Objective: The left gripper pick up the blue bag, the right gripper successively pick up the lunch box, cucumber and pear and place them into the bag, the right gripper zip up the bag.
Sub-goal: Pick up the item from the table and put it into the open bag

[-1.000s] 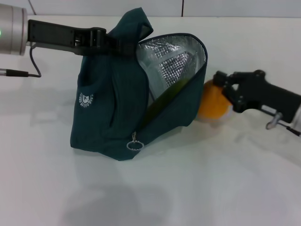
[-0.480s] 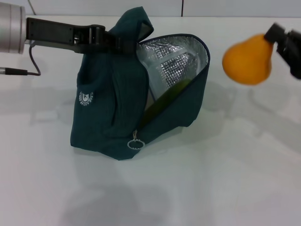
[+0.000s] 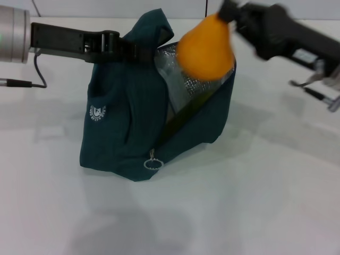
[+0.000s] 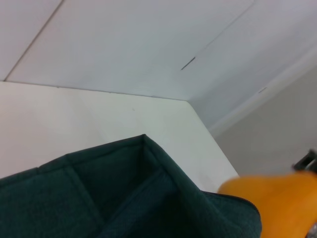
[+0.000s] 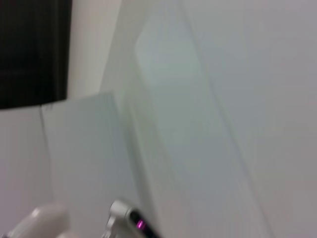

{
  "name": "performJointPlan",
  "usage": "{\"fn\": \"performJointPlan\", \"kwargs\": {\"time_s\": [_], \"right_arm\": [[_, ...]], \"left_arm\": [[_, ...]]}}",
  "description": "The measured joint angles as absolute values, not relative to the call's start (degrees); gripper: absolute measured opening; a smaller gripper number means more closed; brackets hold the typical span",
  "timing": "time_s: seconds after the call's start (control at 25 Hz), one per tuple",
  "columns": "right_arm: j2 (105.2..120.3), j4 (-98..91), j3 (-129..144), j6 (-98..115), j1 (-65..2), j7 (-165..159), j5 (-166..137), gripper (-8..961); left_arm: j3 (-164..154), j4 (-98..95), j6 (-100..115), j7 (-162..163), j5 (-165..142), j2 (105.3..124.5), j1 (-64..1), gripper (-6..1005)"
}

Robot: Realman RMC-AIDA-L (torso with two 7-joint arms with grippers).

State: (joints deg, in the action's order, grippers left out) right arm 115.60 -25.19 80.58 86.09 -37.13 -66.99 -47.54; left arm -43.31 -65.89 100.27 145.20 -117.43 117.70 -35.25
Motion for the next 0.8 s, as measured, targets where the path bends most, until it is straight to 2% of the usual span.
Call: {"fn": "performJointPlan", "kwargs": {"time_s": [0.48,0.8], "right_arm": [[116.19,-25.34,94.64,74.35,-41.18,-69.3,-47.33,50],[116.06,-26.07,94.92,75.0,-39.8,-70.25,-45.78,54]], "left_arm": [[-43.14,-65.82,100.28,144.67,-117.09,117.59,-33.91,47],[-43.38,-65.83,100.27,144.53,-117.09,117.59,-33.9,47]]}}
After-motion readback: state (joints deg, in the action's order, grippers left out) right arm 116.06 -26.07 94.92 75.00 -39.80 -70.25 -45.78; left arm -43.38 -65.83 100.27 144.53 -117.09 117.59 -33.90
